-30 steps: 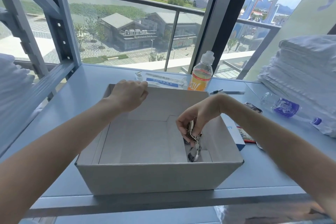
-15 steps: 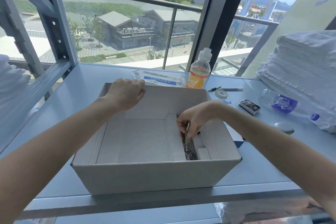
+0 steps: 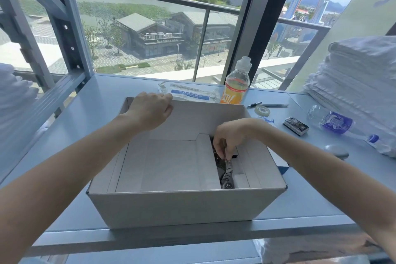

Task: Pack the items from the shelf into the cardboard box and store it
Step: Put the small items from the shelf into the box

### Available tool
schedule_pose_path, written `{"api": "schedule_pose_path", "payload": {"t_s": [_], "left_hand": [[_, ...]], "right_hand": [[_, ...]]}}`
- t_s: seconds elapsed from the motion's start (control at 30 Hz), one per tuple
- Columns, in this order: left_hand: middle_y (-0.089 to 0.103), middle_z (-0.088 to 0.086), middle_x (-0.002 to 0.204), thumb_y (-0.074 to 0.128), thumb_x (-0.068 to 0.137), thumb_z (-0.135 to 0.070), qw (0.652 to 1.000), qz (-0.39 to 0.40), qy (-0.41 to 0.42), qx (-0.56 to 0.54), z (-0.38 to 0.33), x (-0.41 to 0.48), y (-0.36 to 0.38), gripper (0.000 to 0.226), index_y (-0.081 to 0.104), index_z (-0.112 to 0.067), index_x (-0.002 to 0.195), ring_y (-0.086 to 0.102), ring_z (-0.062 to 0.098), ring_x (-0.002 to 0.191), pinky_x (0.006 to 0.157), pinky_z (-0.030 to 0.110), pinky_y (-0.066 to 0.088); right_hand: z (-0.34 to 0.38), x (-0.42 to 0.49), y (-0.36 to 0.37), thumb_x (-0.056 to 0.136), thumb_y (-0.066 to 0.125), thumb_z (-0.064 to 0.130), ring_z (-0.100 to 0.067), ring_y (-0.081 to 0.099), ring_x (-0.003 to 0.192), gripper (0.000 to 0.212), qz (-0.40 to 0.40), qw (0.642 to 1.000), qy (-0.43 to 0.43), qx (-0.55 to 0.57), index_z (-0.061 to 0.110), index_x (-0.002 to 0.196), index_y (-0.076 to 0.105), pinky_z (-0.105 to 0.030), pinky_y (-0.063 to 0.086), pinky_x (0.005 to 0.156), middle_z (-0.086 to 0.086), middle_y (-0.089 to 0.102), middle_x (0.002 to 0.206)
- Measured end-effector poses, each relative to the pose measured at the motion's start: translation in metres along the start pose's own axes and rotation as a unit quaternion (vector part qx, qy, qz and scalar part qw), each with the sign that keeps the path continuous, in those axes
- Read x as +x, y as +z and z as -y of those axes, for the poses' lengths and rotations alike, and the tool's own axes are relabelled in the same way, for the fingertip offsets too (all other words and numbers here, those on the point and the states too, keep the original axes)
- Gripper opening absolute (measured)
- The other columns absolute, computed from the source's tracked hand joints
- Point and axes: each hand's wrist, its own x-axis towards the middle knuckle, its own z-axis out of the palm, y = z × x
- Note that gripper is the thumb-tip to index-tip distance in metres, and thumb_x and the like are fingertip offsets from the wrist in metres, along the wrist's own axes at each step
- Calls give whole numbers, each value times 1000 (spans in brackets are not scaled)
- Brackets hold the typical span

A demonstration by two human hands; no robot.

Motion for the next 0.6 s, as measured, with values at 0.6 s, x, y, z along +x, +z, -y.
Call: {"api": "schedule_pose_path", "payload": {"t_s": [0.6], "left_hand": [[64,11,98,36,94,-29,1000,0,-1,4,1,1,1,18,44,-13,90,59,30,86,69,32,29]], "right_hand": [[-1,8,6,78,61,4,-17,57,73,11,-180,983,25,-31,11,83,67,-24,46,62,1,61,79]]}}
